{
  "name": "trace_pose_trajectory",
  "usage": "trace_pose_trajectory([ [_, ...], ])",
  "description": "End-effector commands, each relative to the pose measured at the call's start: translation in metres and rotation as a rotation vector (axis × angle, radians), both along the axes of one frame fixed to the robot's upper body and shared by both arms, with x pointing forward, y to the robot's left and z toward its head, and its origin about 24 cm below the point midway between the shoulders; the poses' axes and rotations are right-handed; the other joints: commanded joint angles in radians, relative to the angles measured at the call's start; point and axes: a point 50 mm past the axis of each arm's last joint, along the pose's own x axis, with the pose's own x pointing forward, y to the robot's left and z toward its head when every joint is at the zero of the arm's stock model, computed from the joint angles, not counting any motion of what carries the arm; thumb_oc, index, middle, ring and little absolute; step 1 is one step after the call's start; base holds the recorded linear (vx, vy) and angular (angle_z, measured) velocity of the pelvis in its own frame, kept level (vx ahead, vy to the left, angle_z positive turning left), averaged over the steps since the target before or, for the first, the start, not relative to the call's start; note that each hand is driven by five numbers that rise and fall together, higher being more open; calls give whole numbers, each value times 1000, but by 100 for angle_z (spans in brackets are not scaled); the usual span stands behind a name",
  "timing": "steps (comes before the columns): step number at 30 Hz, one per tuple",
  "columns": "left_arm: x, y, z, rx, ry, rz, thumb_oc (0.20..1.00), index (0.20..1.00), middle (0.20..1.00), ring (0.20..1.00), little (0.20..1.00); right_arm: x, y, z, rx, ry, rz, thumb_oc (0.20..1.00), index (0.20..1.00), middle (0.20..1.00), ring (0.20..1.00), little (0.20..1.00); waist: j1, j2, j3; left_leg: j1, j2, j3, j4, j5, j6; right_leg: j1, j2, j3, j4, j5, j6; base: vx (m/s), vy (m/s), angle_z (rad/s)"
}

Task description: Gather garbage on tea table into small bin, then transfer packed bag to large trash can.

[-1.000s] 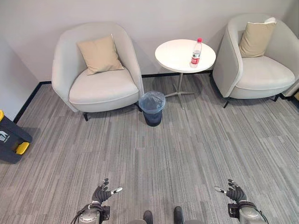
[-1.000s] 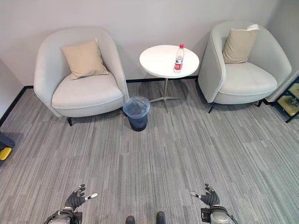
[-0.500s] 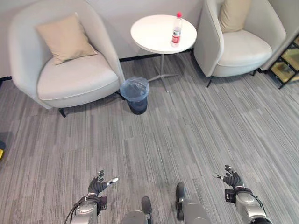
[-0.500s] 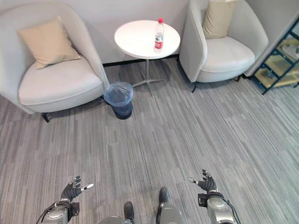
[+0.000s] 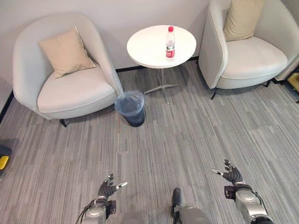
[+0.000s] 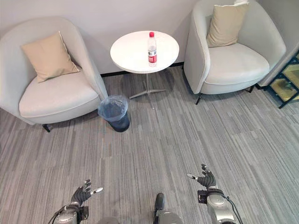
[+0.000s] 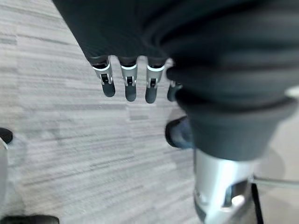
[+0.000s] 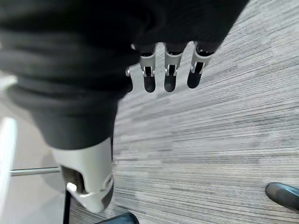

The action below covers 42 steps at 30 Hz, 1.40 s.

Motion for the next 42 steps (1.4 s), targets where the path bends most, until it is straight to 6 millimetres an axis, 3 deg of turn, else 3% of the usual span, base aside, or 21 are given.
trace_pose_trajectory([
  [1, 4, 15, 9, 45, -46, -6, 1000, 1000, 1000, 1000, 1000, -4, -9, 2, -17, -18, -11, 1000, 1000, 1000, 1000, 1000, 6, -13, -25, -58, -51, 49, -73, -8, 63, 11, -46, 14, 66, -144, 167, 148, -30, 12],
  [3, -2, 18, 7, 50, -29, 16, 1000, 1000, 1000, 1000, 1000, -6, -6, -1, -11, -2, -21, 1000, 1000, 1000, 1000, 1000, 35, -3, -20, -135, -59, 71, -173, 108, 48, 65, -9, 29, 44, -164, 167, 350, -33, 1],
  [4, -5, 20, 5, 50, -20, 26, 1000, 1000, 1000, 1000, 1000, -9, -5, -4, -11, 12, -25, 1000, 1000, 1000, 1000, 1000, 50, 1, -22, -160, -58, 95, -238, 140, 45, 101, 6, 43, 37, -183, 166, 340, 1, -4],
  [6, -7, 21, 5, 52, -14, 34, 1000, 1000, 1000, 1000, 1000, -11, -3, -6, -9, 20, -25, 1000, 1000, 1000, 1000, 1000, 60, 0, -23, -171, -57, 105, -257, 150, 45, 116, 12, 53, 42, -195, 165, 366, 73, -33],
  [8, -17, 26, 1, 62, 15, 55, 1000, 1000, 1000, 1000, 1000, -16, 3, -12, -14, 52, 3, 1000, 1000, 1000, 1000, 1000, 82, 1, -50, -150, -49, 105, -264, 183, 63, 195, 19, 106, 59, -238, 167, 689, 224, -49],
  [11, -23, 31, -2, 77, 44, 59, 1000, 1000, 1000, 1000, 1000, -18, 12, -19, 3, 91, 25, 1000, 1000, 1000, 1000, 1000, 106, -39, -78, -139, -62, 128, -175, 107, 100, 203, -49, 137, 124, -243, 211, 551, 270, -96],
  [13, -16, 38, 3, 95, 23, 59, 1000, 1000, 1000, 1000, 1000, -12, 15, -17, 11, 76, 30, 1000, 1000, 1000, 1000, 1000, 100, -46, -83, -98, -77, 132, -169, 54, 132, 126, -71, 152, 289, -166, 264, 427, 255, -29],
  [14, -12, 39, 6, 106, 9, 60, 1000, 1000, 1000, 1000, 1000, -11, 17, -17, 17, 71, 32, 1000, 1000, 1000, 1000, 1000, 92, -35, -83, -64, -77, 125, -178, 35, 141, 60, -75, 146, 333, -136, 262, 368, 159, -14],
  [17, -9, 39, 7, 106, 6, 61, 1000, 1000, 1000, 1000, 1000, -3, 14, -13, -3, 60, 40, 1000, 1000, 1000, 1000, 1000, 55, -11, -53, 41, -71, 107, -223, -10, 143, -70, -111, 25, 247, -121, 240, 334, 31, -1],
  [18, -10, 39, 5, 105, 11, 60, 1000, 1000, 1000, 1000, 1000, -3, 14, -12, -5, 60, 43, 1000, 1000, 1000, 1000, 1000, 46, -10, -47, 61, -73, 103, -229, -16, 141, -83, -114, 15, 214, -108, 240, 423, -48, 37],
  [21, -10, 35, 1, 108, 30, 59, 1000, 1000, 1000, 1000, 1000, -8, 13, -13, -17, 72, 50, 1000, 1000, 1000, 1000, 1000, -3, -14, -12, 157, -94, 39, -232, -64, 115, -186, -93, 68, 110, -28, 262, 563, -181, 89],
  [22, -14, 35, -2, 113, 45, 56, 1000, 1000, 1000, 1000, 1000, -12, 13, -16, -14, 81, 55, 1000, 1000, 1000, 1000, 1000, -4, -22, -24, 182, -94, 25, -230, -91, 109, -162, -100, 69, 98, -14, 251, 673, -434, 141],
  [23, -16, 30, -4, 97, 54, 51, 1000, 1000, 1000, 1000, 1000, -15, 9, -16, -22, 87, 51, 1000, 1000, 1000, 1000, 1000, -11, -14, -41, 196, -61, 3, -214, -95, 81, -142, -91, 58, 112, -20, 232, 617, -505, 136],
  [25, -13, 23, -5, 76, 56, 34, 1000, 1000, 1000, 1000, 1000, -14, 3, -13, -30, 73, 39, 1000, 1000, 1000, 1000, 1000, -17, 3, -53, 174, -10, -17, -149, -15, 27, -102, -61, 32, 101, -56, 197, 454, -504, 98],
  [26, -10, 20, -4, 65, 50, 17, 1000, 1000, 1000, 1000, 1000, -15, -2, -12, -34, 72, 26, 1000, 1000, 1000, 1000, 1000, -20, -1, -49, 132, 20, -3, -61, 35, 12, -65, -44, 23, 87, -85, 171, 348, -450, 55],
  [27, -8, 16, -5, 62, 53, -4, 1000, 1000, 1000, 1000, 1000, -17, -5, -13, -35, 83, 10, 1000, 1000, 1000, 1000, 1000, -22, -3, -46, 112, 41, 25, -32, 45, 21, -22, -29, 19, 68, -116, 155, 266, -337, -3],
  [30, -8, 13, -6, 64, 63, -20, 1000, 1000, 1000, 1000, 1000, -16, -6, -13, -35, 84, 4, 1000, 1000, 1000, 1000, 1000, -18, -9, -47, 81, 2, 10, -48, 12, 36, -5, -29, 22, 61, -126, 156, 115, -90, -33],
  [31, -4, 11, -6, 68, 61, -40, 1000, 1000, 1000, 1000, 1000, -16, -6, -14, -31, 88, -4, 1000, 1000, 1000, 1000, 1000, -14, -20, -46, 23, -41, 38, -92, -19, 52, 16, -37, 16, 55, -137, 161, 84, -16, -55],
  [42, -19, 22, -13, 89, 123, -11, 1000, 1000, 1000, 1000, 1000, -22, 1, -21, -38, 132, 28, 1000, 1000, 1000, 1000, 1000, 4, -23, -72, 105, -57, 76, -242, 5, 74, 66, -16, 27, 65, -142, 173, 63, 54, 1],
])
